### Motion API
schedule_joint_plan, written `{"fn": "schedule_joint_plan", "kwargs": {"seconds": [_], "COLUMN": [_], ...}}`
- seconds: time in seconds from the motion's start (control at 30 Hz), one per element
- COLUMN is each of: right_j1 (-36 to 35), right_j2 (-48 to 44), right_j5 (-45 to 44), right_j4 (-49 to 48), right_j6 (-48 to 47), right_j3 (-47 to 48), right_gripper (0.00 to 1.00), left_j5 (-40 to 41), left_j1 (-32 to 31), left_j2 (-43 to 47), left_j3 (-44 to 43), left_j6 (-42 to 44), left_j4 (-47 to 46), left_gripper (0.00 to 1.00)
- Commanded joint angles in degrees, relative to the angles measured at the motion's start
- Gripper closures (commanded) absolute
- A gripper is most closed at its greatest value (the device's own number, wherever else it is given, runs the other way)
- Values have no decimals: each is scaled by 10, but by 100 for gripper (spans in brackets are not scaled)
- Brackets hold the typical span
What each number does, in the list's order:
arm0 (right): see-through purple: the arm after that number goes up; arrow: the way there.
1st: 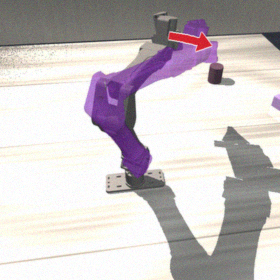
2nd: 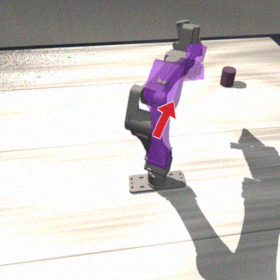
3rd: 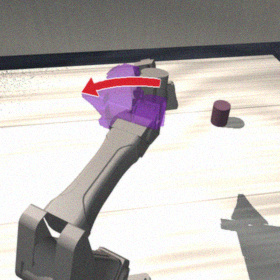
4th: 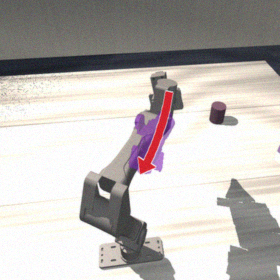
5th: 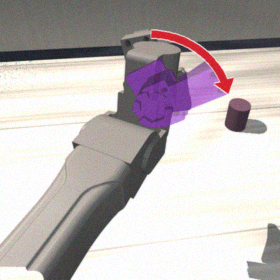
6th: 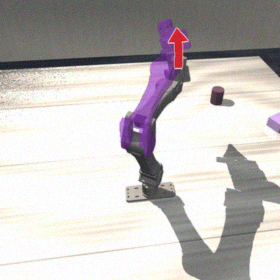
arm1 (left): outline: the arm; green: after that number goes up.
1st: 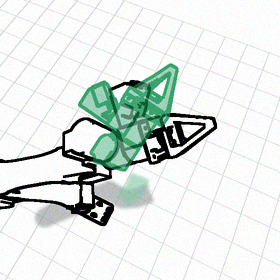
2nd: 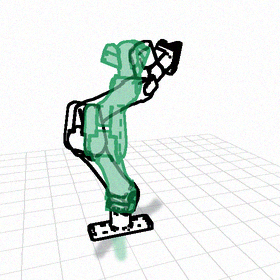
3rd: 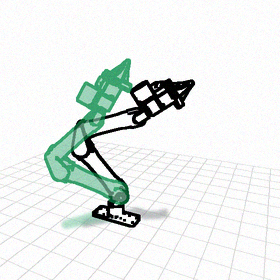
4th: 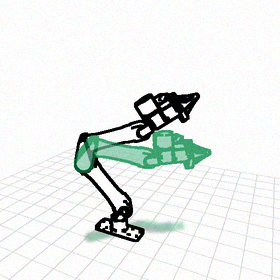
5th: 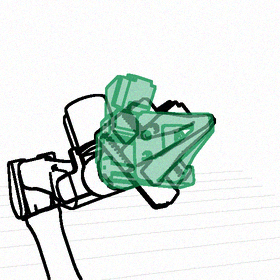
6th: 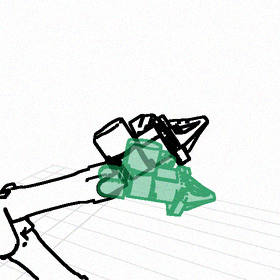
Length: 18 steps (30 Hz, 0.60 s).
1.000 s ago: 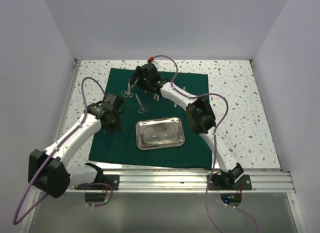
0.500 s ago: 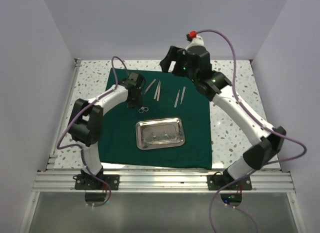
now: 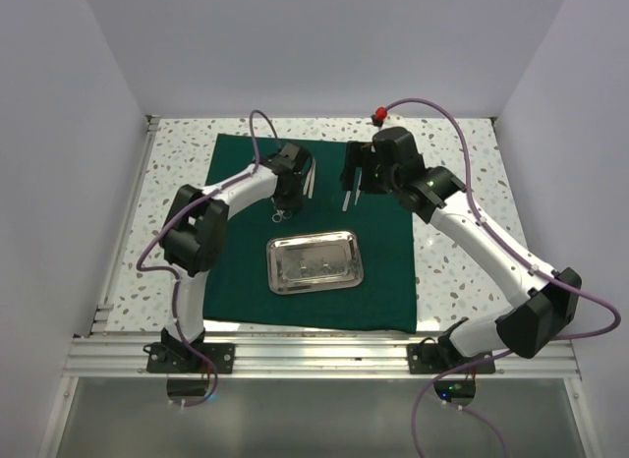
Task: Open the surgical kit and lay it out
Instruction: Move the medical item into the surgical kit.
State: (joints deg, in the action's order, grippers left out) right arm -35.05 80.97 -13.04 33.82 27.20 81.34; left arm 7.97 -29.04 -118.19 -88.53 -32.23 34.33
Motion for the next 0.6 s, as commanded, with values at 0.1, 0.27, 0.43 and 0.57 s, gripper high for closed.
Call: {"fn": "schedule_joint_plan", "kwargs": {"seconds": [0.1, 0.27, 0.43, 0.57], "right_j1": [11, 17, 22, 30], "right_j2": [-29, -36, -42, -44], "right_j5": [-16, -9, -9, -8], "right_j4": [10, 13, 24, 29], "right_j6": [-26, -29, -29, -34], "right_j3": [-4, -21, -30, -32], "right_gripper": [15, 15, 15, 15], "left_j5": [49, 67, 69, 55], "left_j1": [-3, -2, 3, 14], "left_j2": [-13, -4, -12, -12], "left_j3": [-27, -9, 5, 30], "left_j6": [-49, -56, -61, -63], "left_j4": [20, 20, 22, 6], "left_gripper": [64, 64, 64, 65]}}
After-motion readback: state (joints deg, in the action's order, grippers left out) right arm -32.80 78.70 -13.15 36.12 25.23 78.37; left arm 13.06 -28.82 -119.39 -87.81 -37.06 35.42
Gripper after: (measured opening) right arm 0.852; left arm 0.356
